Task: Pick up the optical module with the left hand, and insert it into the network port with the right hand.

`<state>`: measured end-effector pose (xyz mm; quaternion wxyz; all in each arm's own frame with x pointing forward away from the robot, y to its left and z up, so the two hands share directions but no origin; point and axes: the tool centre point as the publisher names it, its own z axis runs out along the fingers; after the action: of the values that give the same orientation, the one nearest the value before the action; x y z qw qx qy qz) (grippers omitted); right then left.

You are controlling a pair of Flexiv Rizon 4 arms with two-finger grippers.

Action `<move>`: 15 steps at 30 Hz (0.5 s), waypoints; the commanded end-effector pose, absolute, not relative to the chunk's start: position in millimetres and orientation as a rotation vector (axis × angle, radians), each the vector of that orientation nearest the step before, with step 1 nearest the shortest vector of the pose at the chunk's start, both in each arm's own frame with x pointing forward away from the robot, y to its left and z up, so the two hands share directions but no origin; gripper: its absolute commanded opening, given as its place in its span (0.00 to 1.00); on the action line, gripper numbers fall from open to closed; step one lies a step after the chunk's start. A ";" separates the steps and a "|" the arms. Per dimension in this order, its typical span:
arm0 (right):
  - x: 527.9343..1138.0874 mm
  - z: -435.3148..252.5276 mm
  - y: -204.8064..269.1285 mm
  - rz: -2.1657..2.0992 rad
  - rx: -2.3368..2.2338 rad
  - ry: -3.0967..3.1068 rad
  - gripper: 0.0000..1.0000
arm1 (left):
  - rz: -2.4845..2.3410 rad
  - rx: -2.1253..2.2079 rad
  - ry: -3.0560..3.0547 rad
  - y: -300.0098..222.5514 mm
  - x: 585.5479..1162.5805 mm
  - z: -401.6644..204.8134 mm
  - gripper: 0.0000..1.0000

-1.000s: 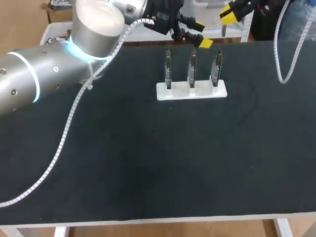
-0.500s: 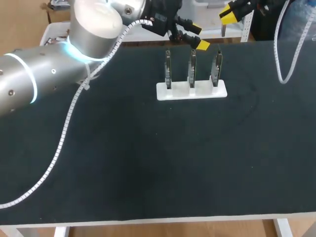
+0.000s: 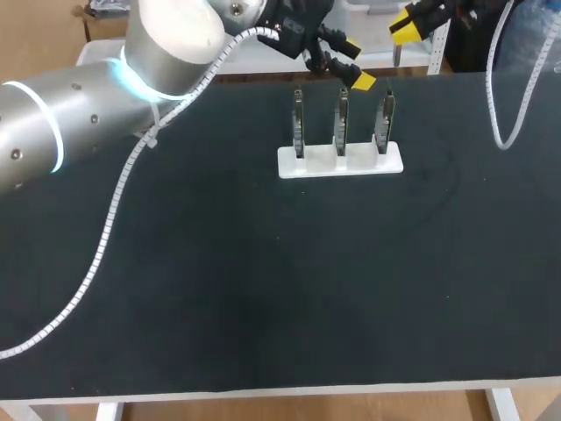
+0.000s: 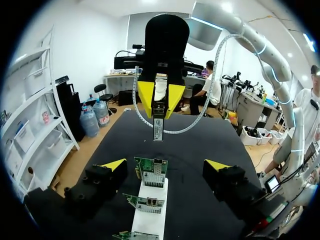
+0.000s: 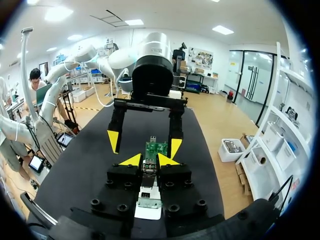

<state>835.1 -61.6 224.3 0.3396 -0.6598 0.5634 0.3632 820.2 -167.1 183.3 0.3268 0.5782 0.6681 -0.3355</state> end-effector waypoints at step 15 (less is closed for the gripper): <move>845.2 224.4 -64.4 1.722 -2.264 1.119 0.00 | -0.904 1.504 1.751 -167.3 824.6 182.3 1.00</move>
<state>836.5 -64.2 224.2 0.3410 -0.6586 0.5646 0.3621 821.9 -165.4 180.3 0.3294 0.5714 0.6671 -0.3464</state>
